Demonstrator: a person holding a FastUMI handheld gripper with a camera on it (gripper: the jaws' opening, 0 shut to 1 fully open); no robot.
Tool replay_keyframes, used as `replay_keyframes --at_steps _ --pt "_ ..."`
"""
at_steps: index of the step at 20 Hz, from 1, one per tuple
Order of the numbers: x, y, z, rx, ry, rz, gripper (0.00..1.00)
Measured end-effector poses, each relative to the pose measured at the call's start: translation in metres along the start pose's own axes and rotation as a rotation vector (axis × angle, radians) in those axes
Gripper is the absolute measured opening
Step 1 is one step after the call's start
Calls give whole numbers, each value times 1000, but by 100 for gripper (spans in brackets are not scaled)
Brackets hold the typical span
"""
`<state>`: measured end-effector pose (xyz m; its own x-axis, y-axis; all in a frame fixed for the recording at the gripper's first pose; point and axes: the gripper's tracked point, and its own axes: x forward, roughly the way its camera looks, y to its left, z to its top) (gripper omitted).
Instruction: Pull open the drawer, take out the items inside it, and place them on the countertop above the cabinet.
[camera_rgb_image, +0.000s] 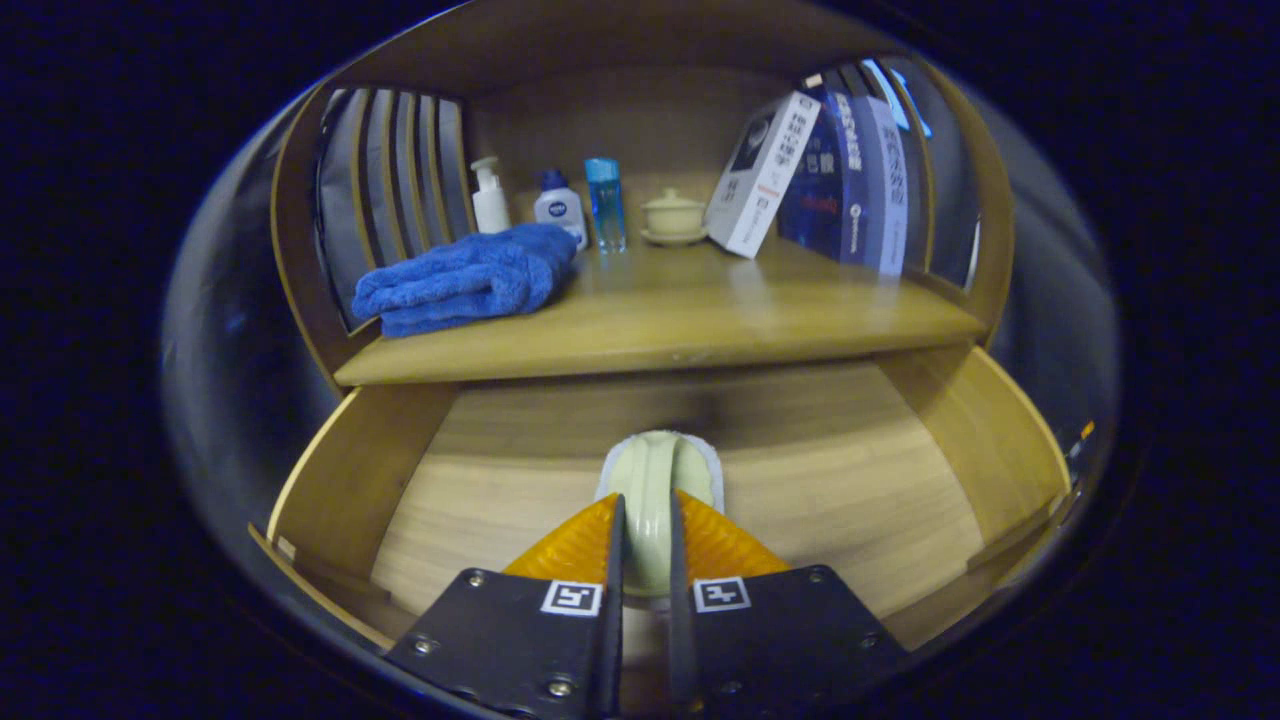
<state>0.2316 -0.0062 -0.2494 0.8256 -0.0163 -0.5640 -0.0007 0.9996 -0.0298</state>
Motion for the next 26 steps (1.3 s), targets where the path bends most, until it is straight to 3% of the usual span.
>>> replay_keyframes --at_steps 7,12,16,23,26 --pt "-65 16 40 23 -141 91 19" --pt "-99 12 88 37 -261 111 19" --pt "-66 5 111 10 -267 115 19" --pt "21 -12 120 -7 -203 25 19" --pt "41 -11 135 27 -219 25 19"
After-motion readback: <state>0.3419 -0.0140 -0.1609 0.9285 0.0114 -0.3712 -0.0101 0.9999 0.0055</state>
